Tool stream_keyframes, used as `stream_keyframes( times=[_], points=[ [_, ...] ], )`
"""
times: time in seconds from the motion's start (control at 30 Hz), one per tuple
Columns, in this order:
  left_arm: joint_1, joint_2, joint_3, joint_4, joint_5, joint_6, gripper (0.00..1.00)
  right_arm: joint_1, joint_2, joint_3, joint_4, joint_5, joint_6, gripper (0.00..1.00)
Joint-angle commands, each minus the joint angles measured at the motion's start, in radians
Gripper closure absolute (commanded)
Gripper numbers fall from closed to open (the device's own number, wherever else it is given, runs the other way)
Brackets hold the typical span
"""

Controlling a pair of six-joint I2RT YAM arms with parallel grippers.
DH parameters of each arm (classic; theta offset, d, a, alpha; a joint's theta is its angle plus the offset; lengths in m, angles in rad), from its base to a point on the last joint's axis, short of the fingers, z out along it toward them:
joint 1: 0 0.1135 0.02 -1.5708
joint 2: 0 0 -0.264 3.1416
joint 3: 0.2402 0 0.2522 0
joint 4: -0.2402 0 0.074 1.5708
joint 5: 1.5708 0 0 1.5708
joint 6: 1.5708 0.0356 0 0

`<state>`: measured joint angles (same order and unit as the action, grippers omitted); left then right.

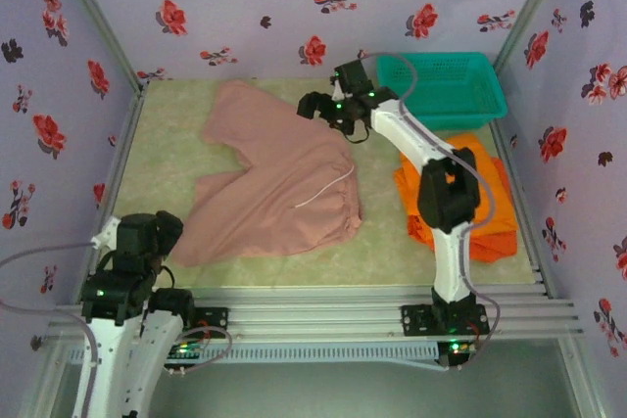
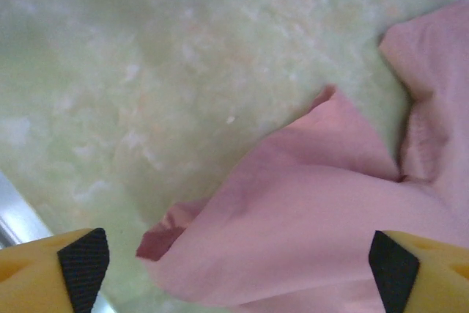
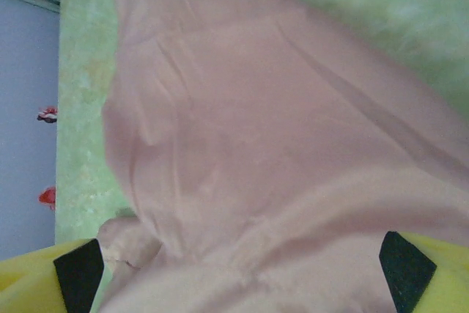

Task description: Fold and stack the shorts

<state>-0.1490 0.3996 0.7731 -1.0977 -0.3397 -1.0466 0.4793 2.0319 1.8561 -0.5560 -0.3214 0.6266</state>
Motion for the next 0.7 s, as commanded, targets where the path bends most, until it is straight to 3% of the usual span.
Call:
stream_keyframes(
  times=[0.0, 0.2, 0.33, 0.67],
  points=[
    [-0.003, 0.087, 0.120, 0.107, -0.010, 0.117, 0.01, -0.038, -0.094, -0.087, -0.067, 0.151, -0.043, 0.01],
    [-0.024, 0.237, 0.043, 0.361, 0.276, 0.095, 0.01, -0.108, -0.007, -0.127, -0.082, 0.150, 0.009, 0.01],
    [-0.094, 0.273, -0.102, 0.486, 0.286, 0.036, 0.01, -0.111, 0.094, -0.090, -0.109, 0.122, 0.034, 0.03],
    [-0.223, 0.391, -0.353, 0.706, 0.248, -0.057, 0.01, -0.103, 0.120, -0.256, 0.055, 0.038, 0.192, 0.17]
  ],
)
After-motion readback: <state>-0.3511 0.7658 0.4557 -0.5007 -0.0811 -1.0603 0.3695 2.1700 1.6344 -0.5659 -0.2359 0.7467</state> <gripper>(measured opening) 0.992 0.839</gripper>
